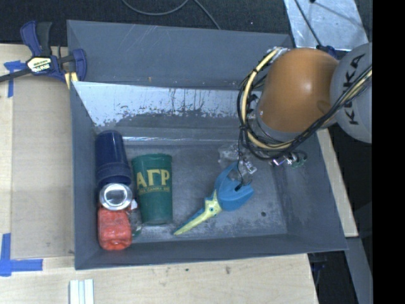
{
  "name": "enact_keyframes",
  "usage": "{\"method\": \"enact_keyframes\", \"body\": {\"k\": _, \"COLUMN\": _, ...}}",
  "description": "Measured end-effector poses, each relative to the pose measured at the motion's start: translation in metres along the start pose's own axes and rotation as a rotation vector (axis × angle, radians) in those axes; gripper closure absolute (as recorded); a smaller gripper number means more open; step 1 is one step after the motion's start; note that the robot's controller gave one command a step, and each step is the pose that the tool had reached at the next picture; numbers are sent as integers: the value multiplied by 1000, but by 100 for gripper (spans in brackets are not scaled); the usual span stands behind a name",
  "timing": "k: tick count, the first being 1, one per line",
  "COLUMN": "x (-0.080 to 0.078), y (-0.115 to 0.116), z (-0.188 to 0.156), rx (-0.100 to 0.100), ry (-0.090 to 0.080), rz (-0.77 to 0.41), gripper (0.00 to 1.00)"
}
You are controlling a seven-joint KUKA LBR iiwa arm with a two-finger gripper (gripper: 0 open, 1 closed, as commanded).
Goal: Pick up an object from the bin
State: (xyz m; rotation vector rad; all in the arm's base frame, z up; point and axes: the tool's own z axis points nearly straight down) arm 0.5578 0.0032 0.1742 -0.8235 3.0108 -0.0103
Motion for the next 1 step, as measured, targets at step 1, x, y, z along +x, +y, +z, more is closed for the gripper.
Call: {"method": "enact_keyframes", "body": {"k": 1, "x": -12, "y": 7, "z": -55, "rx": 3, "ry": -5, "rz": 30, "gripper": 100}}
